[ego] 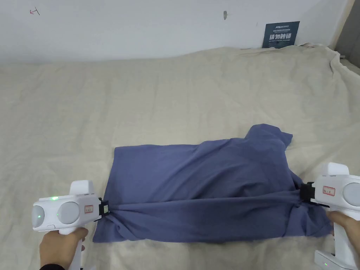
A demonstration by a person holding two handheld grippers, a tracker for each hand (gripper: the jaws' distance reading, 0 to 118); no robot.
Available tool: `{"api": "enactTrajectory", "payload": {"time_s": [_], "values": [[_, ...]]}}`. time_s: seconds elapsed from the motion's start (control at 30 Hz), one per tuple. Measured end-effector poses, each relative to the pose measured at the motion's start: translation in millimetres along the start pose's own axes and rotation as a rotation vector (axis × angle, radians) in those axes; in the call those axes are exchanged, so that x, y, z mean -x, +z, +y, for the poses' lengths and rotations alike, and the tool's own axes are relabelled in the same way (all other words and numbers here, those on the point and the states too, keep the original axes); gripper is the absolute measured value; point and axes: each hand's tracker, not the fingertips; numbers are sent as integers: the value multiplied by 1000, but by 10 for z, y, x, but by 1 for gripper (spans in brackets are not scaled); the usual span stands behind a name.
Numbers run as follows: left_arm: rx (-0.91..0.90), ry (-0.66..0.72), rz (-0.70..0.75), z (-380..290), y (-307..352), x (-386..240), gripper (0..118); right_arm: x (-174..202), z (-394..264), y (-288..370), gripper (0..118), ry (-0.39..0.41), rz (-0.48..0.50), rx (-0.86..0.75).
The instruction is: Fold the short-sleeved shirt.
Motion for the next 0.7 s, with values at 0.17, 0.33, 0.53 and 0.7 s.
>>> {"api": "enactTrajectory", "payload": {"time_s": [0.17,0.33,0.53,0.7], "values": [[14,-8,10,-8,-130,-36,4,-5,-87,-208,8,-3,-27,39],[28,-15,29,32,-78,-99,48,29,-92,-134,17,2,-40,27],[-45,-15,55,55,273,-181,114,61,-64,363,65,-24,6,-113],[-148,-31,30,53,782,-230,115,116,-92,1040,95,-36,68,-279]]}}
